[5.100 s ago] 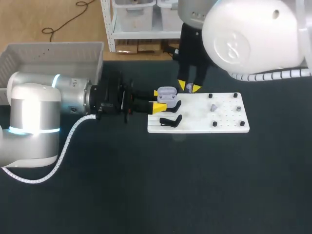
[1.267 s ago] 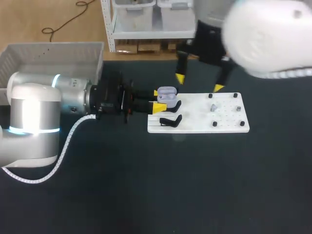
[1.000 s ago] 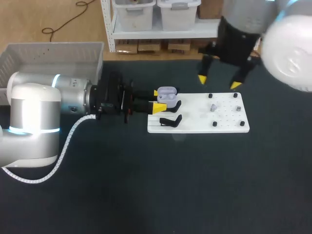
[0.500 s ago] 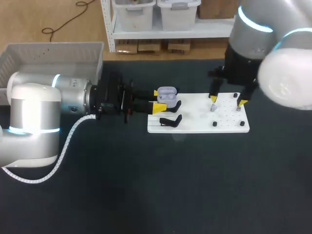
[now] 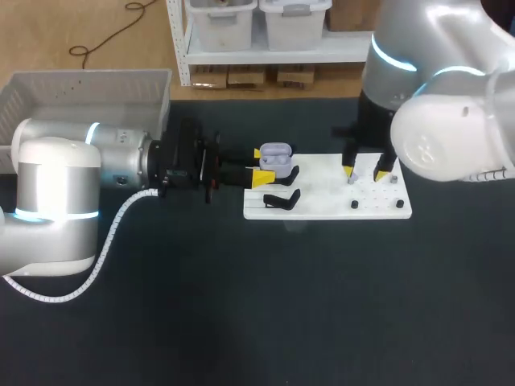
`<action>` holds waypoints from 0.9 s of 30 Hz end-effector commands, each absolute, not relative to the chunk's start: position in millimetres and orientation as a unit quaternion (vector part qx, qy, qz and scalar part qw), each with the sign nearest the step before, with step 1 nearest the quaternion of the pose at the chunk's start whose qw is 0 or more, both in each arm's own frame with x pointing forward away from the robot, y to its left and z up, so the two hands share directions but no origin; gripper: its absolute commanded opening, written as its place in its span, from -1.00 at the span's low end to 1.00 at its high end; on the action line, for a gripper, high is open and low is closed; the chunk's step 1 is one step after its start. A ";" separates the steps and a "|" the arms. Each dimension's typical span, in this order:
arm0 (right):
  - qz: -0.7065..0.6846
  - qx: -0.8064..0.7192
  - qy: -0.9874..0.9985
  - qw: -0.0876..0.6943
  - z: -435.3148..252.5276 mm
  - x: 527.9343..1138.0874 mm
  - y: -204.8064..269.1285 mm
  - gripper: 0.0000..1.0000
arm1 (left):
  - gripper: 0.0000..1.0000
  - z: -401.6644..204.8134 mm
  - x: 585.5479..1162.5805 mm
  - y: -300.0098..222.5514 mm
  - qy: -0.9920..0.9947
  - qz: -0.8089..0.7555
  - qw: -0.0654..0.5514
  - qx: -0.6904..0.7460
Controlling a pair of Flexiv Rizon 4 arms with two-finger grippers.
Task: Pick up each earbud case from the left stands, insert the matching earbuds, close the lid, and place the case in the box.
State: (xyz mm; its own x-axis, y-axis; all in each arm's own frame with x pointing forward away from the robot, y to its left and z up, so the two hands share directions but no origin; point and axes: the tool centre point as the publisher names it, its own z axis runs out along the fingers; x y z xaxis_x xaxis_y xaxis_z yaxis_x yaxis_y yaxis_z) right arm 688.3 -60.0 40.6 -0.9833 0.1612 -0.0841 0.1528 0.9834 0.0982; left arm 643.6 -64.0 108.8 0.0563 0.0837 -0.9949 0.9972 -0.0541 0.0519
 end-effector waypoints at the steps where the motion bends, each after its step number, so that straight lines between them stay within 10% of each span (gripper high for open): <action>1: 0.051 0.078 0.995 0.046 28.1 692.7 -60.3 0.04 | -1.00 108.3 642.9 -63.9 0.494 -0.476 0.480 0.547; 27: 0.068 0.086 0.993 0.053 16.1 712.5 -54.0 -0.37 | -1.00 108.3 642.9 -63.9 0.494 -0.476 0.480 0.547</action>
State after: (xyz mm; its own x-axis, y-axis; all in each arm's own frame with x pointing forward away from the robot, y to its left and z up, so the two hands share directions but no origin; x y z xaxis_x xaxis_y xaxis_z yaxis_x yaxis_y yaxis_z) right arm 713.3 -52.9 17.2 -0.9802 0.1763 -0.0896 0.1626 0.9763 0.1427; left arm 643.6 -64.0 108.8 0.0563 0.0837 -0.9949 0.9972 -0.0541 0.0519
